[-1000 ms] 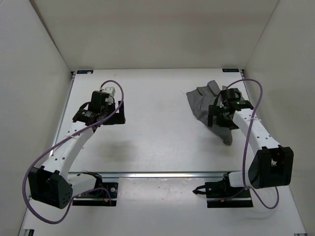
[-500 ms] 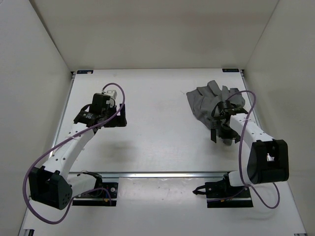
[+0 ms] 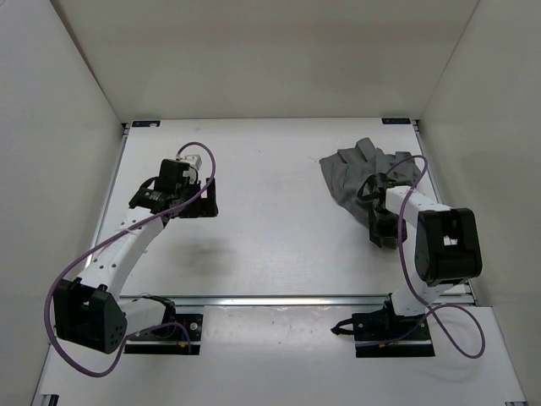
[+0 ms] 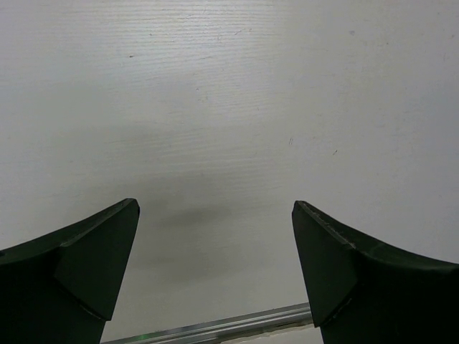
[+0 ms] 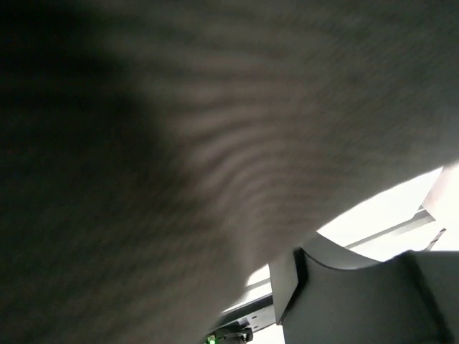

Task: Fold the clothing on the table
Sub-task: Grab the skirt from the pile, then move the skirt to the center of the board

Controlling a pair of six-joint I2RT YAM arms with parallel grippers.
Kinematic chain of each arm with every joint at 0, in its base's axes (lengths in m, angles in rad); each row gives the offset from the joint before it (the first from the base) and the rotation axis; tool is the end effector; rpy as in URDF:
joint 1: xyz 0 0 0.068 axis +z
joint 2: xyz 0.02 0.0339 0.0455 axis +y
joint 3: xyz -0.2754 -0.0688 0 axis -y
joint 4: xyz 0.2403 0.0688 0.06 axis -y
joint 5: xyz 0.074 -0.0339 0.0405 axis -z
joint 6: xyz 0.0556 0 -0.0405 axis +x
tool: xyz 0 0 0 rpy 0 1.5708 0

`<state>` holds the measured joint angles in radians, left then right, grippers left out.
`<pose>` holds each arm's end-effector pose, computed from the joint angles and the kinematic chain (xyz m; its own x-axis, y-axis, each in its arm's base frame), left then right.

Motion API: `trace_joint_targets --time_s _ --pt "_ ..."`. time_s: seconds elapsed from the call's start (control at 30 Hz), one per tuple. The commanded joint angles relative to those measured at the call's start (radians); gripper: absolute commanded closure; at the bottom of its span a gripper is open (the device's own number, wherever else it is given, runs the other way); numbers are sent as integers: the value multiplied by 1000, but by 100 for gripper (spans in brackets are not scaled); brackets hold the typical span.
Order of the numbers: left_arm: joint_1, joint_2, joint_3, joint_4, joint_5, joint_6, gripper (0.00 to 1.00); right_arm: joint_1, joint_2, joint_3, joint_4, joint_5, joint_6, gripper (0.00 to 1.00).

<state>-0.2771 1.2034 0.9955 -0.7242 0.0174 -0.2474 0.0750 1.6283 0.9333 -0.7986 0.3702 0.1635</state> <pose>0.2362 -0.0682 0.2756 -0.8182 -0.0219 -0.5746 0.0858 0.9835 -0.1595 0.2693 0.0001 0.1552 -0.9878 0.0780 -0.1348 0.1204 0.9315 -0.3434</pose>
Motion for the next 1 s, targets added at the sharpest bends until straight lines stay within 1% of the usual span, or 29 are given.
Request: trace_joint_targets --time_s 0.0,0.03,0.07,0.13,0.23,0.27,0.3,0.33,0.37,0.4,0.57,0.67,0.77,0.87,0.9,0.97 --pt "9 1 19 22 29 10 1 -29 5 -1 70 24 15 50" --pt "1 5 15 25 39 11 1 -44 2 -4 84 -2 11 52" --pt "0 13 12 22 44 11 1 -53 5 -11 91 -8 11 57" --pt "-1 21 17 29 47 13 2 -73 -4 -16 117 -5 -5 63" --pt "-5 33 20 26 55 17 1 -73 -39 -36 169 -14 -47 66" --pt "-2 35 20 34 61 16 1 -107 -42 -42 183 -45 -44 71" --pt "3 39 20 34 68 19 1 -109 -53 -42 205 -78 -61 77" --pt "0 41 17 35 70 16 2 -121 -62 -44 222 -99 -62 81" --pt "1 44 18 32 75 16 2 -124 -71 -51 245 -118 -64 92" --pt "1 48 26 37 85 16 2 -124 -76 -50 252 -131 -62 100" --pt "4 68 43 43 113 16 2 -116 -155 -48 306 -181 -76 100" --pt "4 73 42 49 133 11 1 -89 -215 7 286 -201 -81 100" --pt "4 65 43 69 160 10 1 -64 -263 99 257 -281 -64 100" --pt "3 59 20 107 193 -4 1 18 -275 221 230 -361 -48 100" --pt "6 53 11 133 220 -9 1 58 -268 239 230 -434 -47 100" --pt "4 47 -27 189 285 -24 2 164 -248 329 249 -522 -12 100"
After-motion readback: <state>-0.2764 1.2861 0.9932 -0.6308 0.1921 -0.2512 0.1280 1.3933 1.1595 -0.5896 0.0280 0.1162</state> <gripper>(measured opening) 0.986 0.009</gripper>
